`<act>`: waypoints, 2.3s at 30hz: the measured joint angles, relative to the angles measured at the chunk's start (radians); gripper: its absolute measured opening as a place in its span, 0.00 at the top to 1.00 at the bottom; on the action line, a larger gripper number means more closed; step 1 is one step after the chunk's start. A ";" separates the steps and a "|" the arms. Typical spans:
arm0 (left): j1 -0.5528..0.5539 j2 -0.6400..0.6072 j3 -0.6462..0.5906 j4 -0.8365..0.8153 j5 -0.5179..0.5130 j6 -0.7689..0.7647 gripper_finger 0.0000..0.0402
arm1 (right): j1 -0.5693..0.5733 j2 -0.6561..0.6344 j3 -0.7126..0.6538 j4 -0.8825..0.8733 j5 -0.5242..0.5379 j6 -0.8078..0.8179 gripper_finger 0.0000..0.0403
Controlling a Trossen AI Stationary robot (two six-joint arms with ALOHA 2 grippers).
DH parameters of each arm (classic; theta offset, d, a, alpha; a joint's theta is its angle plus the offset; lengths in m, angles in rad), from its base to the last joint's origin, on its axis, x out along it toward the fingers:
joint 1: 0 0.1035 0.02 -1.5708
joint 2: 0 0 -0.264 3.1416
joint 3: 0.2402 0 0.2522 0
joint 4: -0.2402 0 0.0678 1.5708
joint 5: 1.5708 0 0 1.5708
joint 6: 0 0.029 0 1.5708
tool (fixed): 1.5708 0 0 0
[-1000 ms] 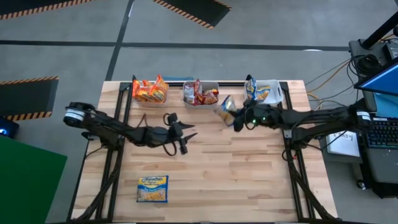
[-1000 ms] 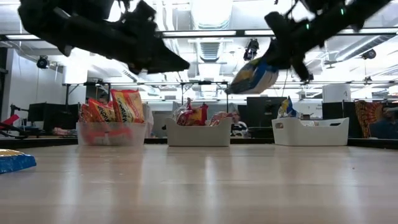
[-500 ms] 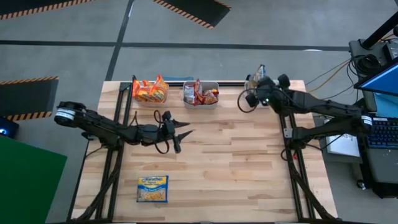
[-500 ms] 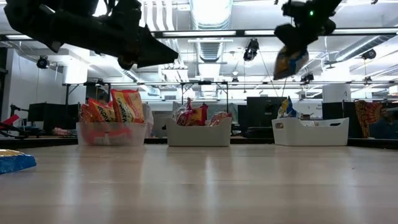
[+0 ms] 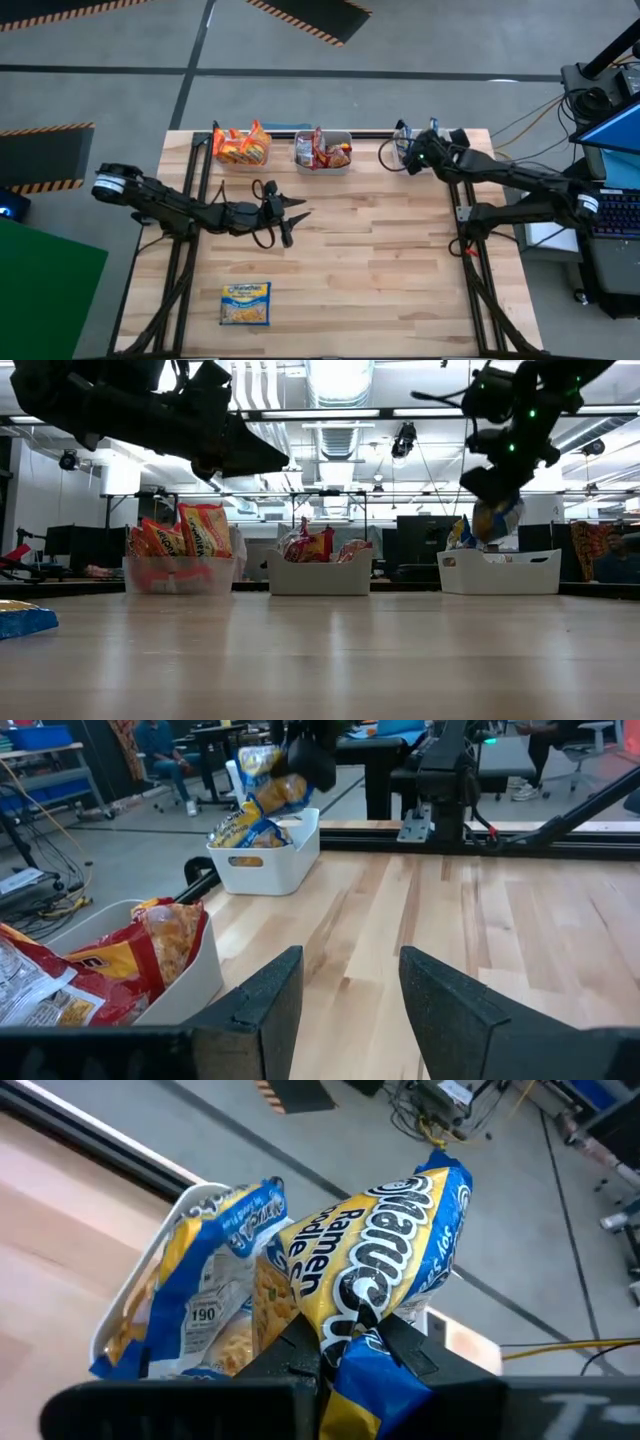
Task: Sort Maruchan noodles
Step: Put the blue noodle pack into the white bin
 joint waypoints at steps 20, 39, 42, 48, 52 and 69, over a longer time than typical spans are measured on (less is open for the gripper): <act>0.001 0.000 0.002 0.005 0.000 -0.005 0.62 | -0.078 0.085 -0.253 0.494 -0.029 -0.001 0.87; 0.001 0.000 0.002 -0.009 0.000 -0.064 0.62 | -0.065 0.075 0.023 0.176 -0.172 0.113 0.52; 0.001 0.000 0.002 -0.011 0.000 -0.065 0.62 | -0.042 0.068 0.059 0.179 -0.219 0.117 0.50; 0.001 0.000 0.001 -0.014 0.000 -0.065 0.62 | 0.022 0.066 0.125 0.227 -0.239 0.118 0.50; 0.001 0.000 0.001 -0.014 0.000 -0.065 0.62 | 0.063 0.066 0.154 0.311 -0.271 0.113 0.50; 0.000 0.000 0.000 -0.015 0.000 -0.068 0.62 | 0.163 0.066 0.159 0.424 -0.352 0.098 0.50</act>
